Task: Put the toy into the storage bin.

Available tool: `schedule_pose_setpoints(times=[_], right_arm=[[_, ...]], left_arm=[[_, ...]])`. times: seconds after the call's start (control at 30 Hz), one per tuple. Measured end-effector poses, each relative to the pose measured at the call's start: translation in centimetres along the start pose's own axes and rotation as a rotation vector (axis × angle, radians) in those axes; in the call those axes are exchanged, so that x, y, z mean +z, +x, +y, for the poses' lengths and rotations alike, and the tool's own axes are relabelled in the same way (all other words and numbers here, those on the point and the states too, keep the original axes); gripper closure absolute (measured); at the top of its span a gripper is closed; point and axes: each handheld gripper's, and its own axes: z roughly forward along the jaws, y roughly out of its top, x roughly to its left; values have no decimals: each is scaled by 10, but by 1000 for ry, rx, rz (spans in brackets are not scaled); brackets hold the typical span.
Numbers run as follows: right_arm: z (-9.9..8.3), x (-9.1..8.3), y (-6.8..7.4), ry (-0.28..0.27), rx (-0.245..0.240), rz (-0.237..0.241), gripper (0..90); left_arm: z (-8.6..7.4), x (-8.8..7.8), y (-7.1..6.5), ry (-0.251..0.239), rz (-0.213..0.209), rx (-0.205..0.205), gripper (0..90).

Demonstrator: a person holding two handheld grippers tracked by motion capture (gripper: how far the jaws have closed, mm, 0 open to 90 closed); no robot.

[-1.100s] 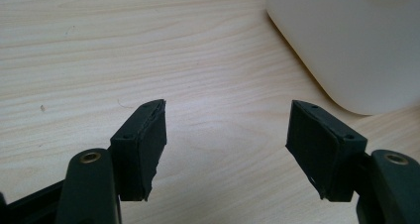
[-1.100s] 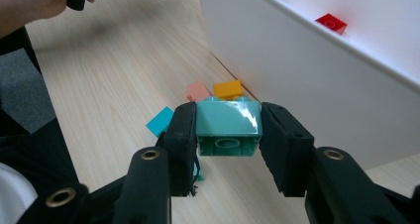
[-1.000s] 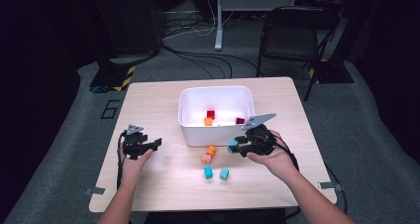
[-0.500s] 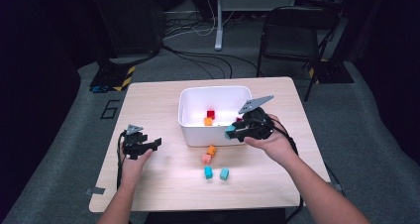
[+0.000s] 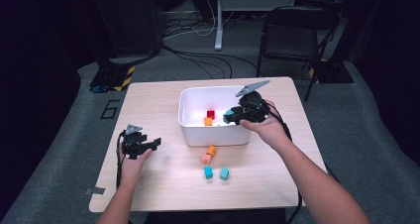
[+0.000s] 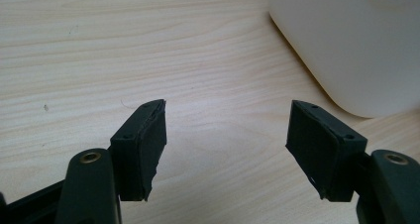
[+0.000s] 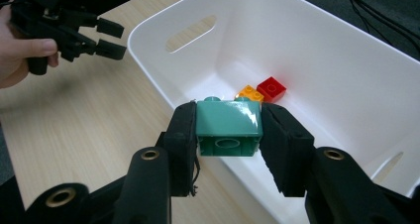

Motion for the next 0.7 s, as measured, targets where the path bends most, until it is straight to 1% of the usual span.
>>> schedule_pose_setpoints(times=[0.07, 0.13, 0.43, 0.5, 0.6, 0.7], right_arm=[[3, 5, -4, 7, 13, -10, 587], [7, 10, -9, 4, 16, -18, 587], [23, 33, -21, 3, 32, -49, 586], [26, 37, -22, 4, 42, -56, 586], [28, 45, -26, 0, 42, -61, 586], [30, 51, -29, 10, 54, -67, 586]], left_arm=[[0, 0, 0, 2, -1, 3, 314], [0, 0, 0, 3, -2, 1, 314], [1, -1, 1, 4, -3, -3, 314], [1, -1, 1, 1, -3, -4, 314], [1, -1, 1, 2, -4, -4, 313], [1, 0, 2, 2, -4, -5, 314]])
